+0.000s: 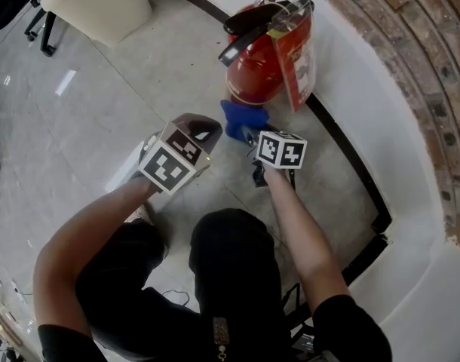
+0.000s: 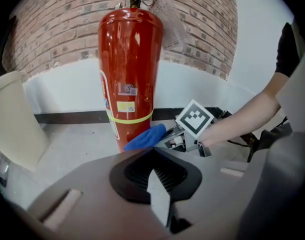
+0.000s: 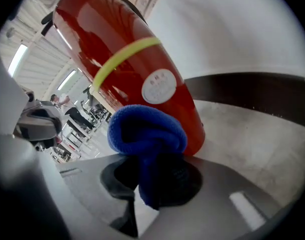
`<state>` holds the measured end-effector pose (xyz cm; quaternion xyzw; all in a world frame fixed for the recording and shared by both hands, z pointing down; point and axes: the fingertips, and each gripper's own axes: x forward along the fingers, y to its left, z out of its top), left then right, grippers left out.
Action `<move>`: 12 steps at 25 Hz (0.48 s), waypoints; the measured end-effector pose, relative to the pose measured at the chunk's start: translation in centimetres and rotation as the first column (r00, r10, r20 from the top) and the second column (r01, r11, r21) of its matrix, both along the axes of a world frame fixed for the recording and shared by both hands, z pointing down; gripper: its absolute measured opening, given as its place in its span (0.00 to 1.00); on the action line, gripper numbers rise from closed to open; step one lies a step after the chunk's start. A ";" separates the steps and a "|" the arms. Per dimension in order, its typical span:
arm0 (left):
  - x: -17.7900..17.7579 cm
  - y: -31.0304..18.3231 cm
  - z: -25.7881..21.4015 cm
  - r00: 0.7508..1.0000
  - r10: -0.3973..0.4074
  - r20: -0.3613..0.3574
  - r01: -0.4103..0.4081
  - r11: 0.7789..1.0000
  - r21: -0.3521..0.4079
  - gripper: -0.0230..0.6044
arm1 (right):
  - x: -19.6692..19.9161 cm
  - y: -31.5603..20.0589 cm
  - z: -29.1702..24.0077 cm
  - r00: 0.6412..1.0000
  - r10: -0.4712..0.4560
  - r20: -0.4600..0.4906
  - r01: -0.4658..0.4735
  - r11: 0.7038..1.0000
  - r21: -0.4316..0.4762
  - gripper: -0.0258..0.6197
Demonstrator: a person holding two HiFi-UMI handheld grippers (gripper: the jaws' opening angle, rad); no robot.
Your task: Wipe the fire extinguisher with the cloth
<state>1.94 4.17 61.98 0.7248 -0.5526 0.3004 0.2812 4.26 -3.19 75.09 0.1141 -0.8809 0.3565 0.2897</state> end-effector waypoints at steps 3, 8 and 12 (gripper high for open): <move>-0.2 0.5 0.9 1.000 -0.002 -0.010 0.002 1.000 -0.009 0.04 | -0.4 0.3 2.0 0.999 0.026 -0.032 -0.028 0.998 -0.055 0.15; -0.6 1.6 1.8 1.000 -0.015 -0.024 0.014 0.999 -0.029 0.04 | -0.8 1.1 1.9 0.999 0.036 -0.013 -0.037 0.994 -0.105 0.15; -1.5 2.1 1.3 0.999 -0.027 -0.018 0.026 0.999 -0.023 0.04 | -1.4 1.9 -3.6 0.992 -0.010 0.123 0.018 0.998 -0.066 0.15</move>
